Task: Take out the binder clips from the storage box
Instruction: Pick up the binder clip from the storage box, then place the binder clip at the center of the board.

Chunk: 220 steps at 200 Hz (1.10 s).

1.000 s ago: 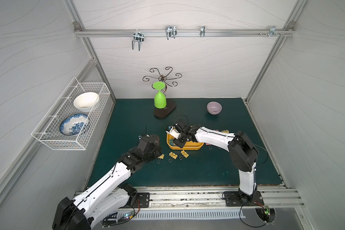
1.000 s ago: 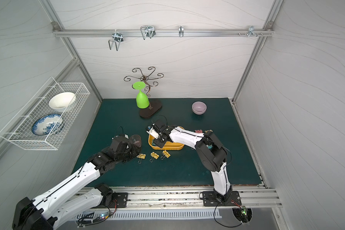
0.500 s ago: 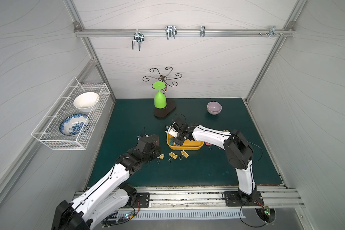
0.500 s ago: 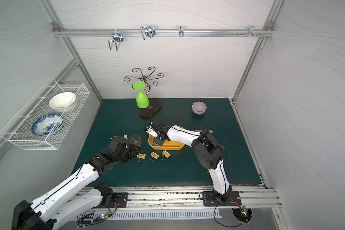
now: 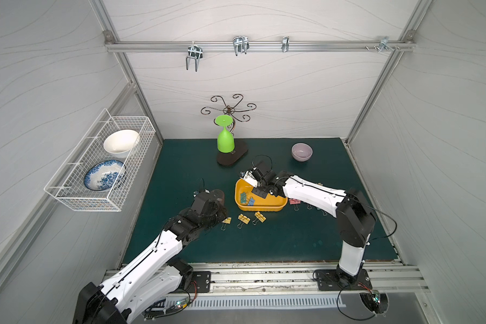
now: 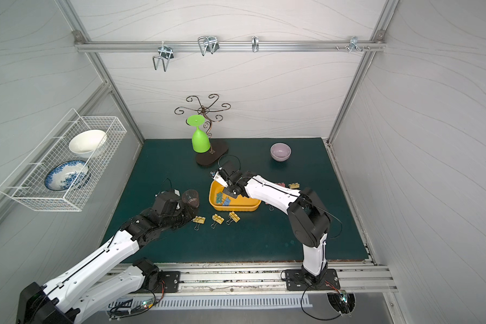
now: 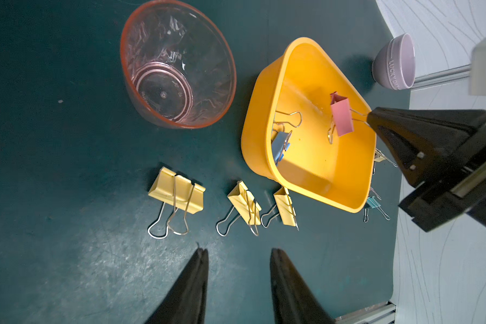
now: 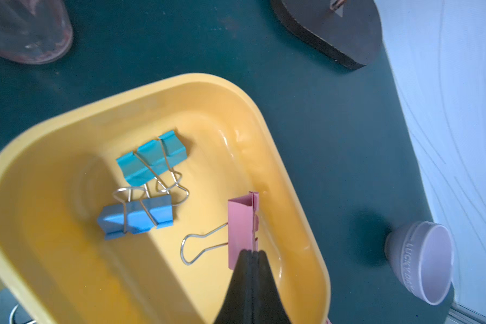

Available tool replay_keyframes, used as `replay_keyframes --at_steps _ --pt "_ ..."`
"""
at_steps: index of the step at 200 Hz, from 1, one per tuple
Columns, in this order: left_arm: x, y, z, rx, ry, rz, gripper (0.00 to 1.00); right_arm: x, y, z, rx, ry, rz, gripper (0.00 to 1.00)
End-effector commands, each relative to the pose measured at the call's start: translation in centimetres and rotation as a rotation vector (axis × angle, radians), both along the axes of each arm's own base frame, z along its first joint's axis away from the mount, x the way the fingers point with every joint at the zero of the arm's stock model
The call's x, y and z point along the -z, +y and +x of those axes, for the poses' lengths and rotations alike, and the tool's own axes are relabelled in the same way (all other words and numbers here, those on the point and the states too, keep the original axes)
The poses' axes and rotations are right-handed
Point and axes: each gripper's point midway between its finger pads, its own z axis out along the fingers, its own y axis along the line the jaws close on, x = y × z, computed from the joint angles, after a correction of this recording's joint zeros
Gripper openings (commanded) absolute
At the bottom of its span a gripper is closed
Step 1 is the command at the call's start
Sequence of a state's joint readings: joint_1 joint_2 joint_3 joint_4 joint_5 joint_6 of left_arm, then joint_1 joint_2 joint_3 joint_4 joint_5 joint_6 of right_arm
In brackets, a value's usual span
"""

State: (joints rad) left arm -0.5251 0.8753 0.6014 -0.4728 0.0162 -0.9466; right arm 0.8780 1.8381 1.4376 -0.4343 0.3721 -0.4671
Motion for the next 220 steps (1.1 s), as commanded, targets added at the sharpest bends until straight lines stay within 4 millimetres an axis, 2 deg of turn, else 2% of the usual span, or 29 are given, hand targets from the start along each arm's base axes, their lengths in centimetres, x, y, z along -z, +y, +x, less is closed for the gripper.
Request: replay_keyframes --at_steps 1,23,41,60,82,97,106,123,158,220 --pt "-1.4 -0.7 0.8 0.009 -0.041 -0.039 0.42 -2.7 -1.3 0.3 0.014 -0.076 0.007 0.00" --pt "-1.7 -1.2 0.9 0.035 -0.054 -0.053 0.42 -4.9 -2.1 -1.6 -0.005 -0.081 0.043 0.00" --pt "-1.8 -1.7 1.0 0.067 -0.061 -0.058 0.43 -6.6 -2.4 -4.6 -0.063 -0.076 0.102 0.00" --pt "-1.8 -2.3 1.1 0.102 -0.061 -0.060 0.43 -7.4 -3.3 -8.2 -0.125 -0.068 0.144 0.00" --pt "-1.7 -2.7 1.3 0.126 -0.055 -0.057 0.43 -6.6 -5.0 -12.0 -0.189 -0.012 0.169 0.00" --pt "-1.6 -2.9 1.4 0.132 -0.048 -0.058 0.43 -4.5 -6.0 -14.3 -0.229 0.024 0.146 0.00" --pt "-1.5 -3.0 1.4 0.133 -0.045 -0.057 0.43 -3.1 -6.7 -14.9 -0.233 0.030 0.125 0.00" --pt "-1.4 -3.1 1.5 0.136 -0.037 -0.061 0.43 -0.4 -7.7 -15.7 -0.225 0.063 0.075 0.00" --pt "-1.4 -3.3 1.6 0.138 -0.032 -0.067 0.44 3.1 -7.8 -15.8 -0.204 0.106 0.009 0.00" --pt "-1.1 -3.0 1.3 0.130 -0.018 -0.061 0.44 5.2 -6.1 -13.6 -0.176 0.068 -0.042 0.00"
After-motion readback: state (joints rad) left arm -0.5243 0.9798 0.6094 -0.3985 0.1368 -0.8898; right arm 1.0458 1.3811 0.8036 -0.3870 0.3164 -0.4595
